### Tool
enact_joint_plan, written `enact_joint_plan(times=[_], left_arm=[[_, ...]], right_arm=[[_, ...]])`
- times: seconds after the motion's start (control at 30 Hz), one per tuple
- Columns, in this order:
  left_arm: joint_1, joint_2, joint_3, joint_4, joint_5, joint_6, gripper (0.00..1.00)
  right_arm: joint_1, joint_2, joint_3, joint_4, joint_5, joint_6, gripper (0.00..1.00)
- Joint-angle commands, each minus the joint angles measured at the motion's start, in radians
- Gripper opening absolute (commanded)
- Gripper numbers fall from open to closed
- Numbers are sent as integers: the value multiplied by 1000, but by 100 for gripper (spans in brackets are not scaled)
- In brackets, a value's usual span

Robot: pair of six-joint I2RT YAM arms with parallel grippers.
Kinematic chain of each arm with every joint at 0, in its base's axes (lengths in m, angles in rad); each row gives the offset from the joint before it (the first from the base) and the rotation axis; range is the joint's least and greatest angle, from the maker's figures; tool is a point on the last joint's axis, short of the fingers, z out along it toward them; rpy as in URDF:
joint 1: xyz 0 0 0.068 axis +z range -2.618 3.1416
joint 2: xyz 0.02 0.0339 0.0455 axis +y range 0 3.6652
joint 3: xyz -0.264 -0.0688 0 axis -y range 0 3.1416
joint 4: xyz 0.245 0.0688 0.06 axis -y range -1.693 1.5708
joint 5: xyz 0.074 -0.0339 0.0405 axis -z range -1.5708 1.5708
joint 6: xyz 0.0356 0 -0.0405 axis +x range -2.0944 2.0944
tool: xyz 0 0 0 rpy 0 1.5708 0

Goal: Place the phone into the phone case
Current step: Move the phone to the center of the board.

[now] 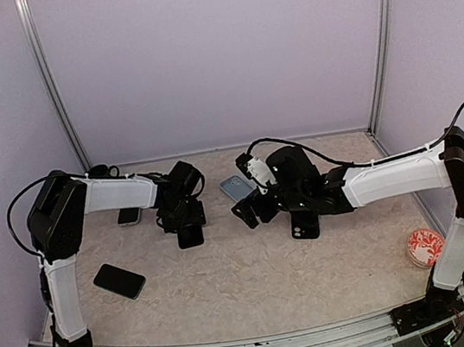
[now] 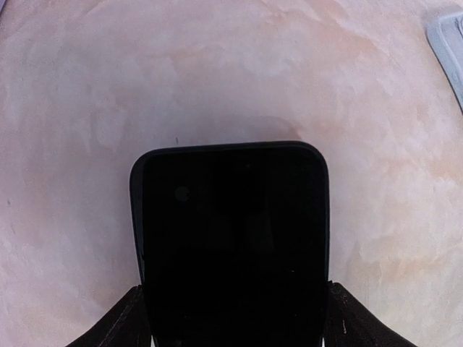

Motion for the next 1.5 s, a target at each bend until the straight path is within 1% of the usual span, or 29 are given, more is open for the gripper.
enact_joint_plan(times=[0.0,0.1,0.33,0.53,0.63,0.9,1.07,1.2,1.3,1.47], left_arm=[[-56,-31,-121,14,129,-131,70],[-106,-52,-151,46,166,-188,70],[-233,-2,-98,21,161,-269,70],[-278,47,-84,31,186,-291,70],[-291,52,-74,26,186,-292,72],[-294,16,-93,35,193,-296,84],[-294,-12,-113,53,198,-301,90],[-286,-50,-142,62,192,-315,93],[-260,-141,-206,91,176,-329,96],[-193,-326,-318,90,133,-312,97]], right_arm=[[-48,-18,-27,5,6,11,100],[-73,-13,-35,9,2,18,100],[-127,-11,-60,16,-4,43,99],[-163,12,-57,25,-21,49,99],[-180,46,-35,28,-38,53,99],[-199,138,49,32,-64,53,99],[-214,235,149,13,-61,35,99],[-227,311,226,-8,-92,18,98],[-228,365,302,-49,-109,1,96],[-228,447,406,-87,-214,-7,83]])
